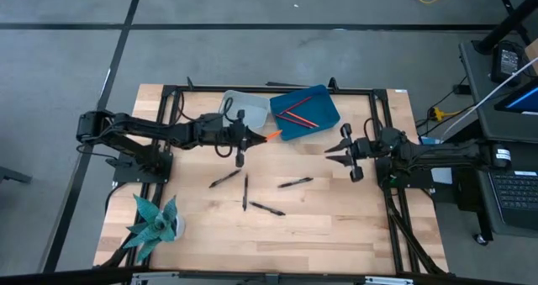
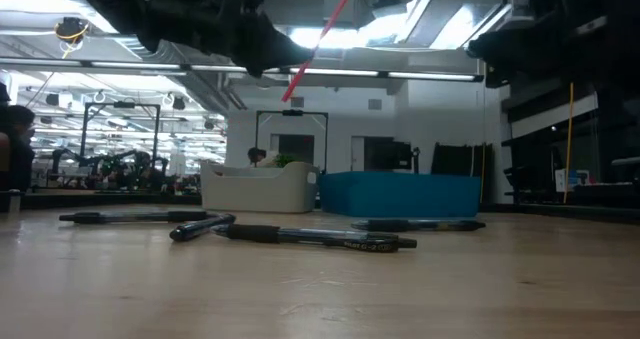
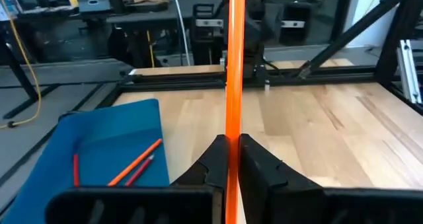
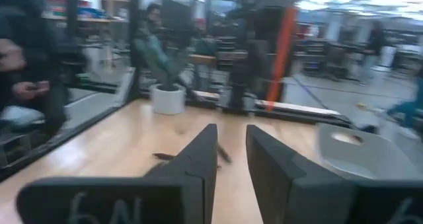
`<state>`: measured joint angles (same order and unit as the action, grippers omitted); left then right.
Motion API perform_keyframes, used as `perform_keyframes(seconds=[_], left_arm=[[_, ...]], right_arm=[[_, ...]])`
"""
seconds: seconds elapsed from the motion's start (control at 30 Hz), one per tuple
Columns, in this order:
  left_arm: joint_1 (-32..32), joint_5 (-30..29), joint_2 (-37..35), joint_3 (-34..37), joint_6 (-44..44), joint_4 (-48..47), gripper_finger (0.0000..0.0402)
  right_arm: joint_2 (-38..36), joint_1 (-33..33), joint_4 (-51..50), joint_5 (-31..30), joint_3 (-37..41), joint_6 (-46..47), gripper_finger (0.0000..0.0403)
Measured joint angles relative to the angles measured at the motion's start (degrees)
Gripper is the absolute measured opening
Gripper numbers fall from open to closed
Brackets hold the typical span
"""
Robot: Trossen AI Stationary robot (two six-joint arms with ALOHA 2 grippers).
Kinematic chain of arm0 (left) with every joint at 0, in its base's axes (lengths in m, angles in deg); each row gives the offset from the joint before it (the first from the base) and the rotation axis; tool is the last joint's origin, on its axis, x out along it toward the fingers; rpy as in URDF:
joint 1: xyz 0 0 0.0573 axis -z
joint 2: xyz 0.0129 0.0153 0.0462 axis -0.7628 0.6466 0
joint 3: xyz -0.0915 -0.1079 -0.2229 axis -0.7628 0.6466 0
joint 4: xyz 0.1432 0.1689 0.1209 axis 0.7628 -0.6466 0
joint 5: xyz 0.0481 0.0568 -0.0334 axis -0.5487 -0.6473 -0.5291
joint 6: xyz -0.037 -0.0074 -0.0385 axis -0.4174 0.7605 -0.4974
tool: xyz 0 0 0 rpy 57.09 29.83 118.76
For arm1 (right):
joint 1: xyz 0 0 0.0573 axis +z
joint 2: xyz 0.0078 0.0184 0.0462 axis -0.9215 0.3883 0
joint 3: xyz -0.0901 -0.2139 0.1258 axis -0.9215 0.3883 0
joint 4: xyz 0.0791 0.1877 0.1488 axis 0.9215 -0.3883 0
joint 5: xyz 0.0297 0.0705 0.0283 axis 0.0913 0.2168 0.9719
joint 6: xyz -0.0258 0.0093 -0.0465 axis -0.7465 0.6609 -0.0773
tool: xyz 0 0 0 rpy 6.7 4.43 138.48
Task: Sort pens & pencils
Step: Put the orange pencil into the blue bin
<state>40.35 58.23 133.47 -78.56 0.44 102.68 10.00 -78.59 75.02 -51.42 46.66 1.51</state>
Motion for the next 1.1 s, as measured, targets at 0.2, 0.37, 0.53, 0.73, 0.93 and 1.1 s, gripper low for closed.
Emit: perform_keyframes(seconds=[0.2, 0.37, 0.53, 0.73, 0.93, 1.1], left_arm=[[0.0, 0.1, 0.1, 0.5, 0.6, 2.0, 0.0016], [-0.2, 1.5, 2.5, 0.6, 1.2, 6.4, 0.0016], [-0.9, 1.8, 5.4, 0.6, 1.5, 8.9, 0.0016], [-0.9, 3.9, 6.2, 0.5, 2.0, 10.8, 0.0016], [-0.9, 4.2, 6.2, 0.5, 3.0, 10.7, 0.0016], [-0.9, 4.2, 6.2, 0.5, 3.1, 10.7, 0.0016]], right_arm=[[3.2, 0.0, 4.9, -6.8, -0.1, 1.6, 0.0083], [10.4, 1.1, 6.2, -6.9, -4.2, 0.1, 0.0083], [21.8, 2.7, 6.2, -7.0, -11.6, -3.4, 0.0083], [33.9, 2.7, 6.1, -7.8, -20.1, -6.0, 0.0105], [39.5, 2.6, 5.8, -7.8, -25.1, -6.5, 0.0168], [41.3, 2.6, 6.0, -7.8, -28.6, -7.7, 0.0206]])
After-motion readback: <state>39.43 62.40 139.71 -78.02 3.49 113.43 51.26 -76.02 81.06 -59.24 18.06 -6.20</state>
